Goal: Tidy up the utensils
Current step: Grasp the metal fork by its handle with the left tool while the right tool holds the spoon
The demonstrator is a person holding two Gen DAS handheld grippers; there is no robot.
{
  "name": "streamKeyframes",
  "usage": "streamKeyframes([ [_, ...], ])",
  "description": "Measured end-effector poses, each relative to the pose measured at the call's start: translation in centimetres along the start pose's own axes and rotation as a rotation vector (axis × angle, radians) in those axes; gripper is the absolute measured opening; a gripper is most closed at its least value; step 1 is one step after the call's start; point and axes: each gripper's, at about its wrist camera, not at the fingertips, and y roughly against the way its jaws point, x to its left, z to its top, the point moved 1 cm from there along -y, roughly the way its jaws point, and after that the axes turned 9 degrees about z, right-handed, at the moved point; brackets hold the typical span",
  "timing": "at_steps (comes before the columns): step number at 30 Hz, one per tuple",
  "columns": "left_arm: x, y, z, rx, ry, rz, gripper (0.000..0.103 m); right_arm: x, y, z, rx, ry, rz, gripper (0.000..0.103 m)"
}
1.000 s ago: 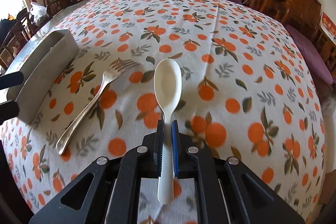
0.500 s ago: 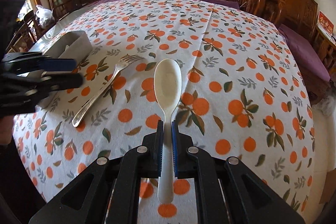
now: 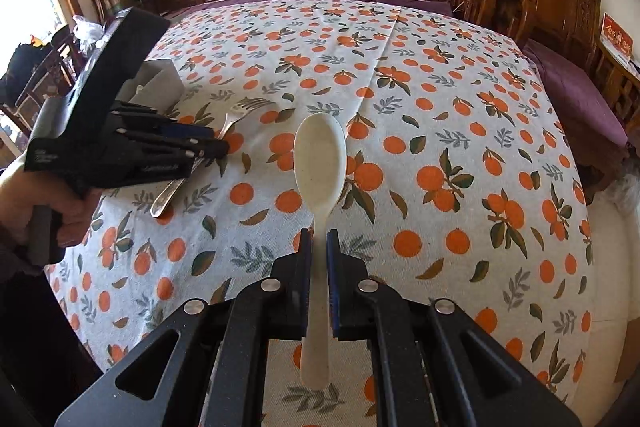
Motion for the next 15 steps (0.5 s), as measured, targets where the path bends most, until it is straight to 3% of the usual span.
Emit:
streamKeyframes([
  [2,0.1,-0.1,0.1,0.004,0.0,-0.002,0.008,0.2,0.2,0.0,-0.001,-0.002,0.003,0.009],
  [8,0.2,0.5,-0.5,0.021,-0.018,-0.004,0.006,1.9,1.3,-0.1,-0.015,0.003,0.009,0.009],
  [15,1.1,4.1,-2.1,-0.024,-0.019,-0.003,0.006,4.4,2.8,-0.1,-0.035,0.022,0.019,0.009],
])
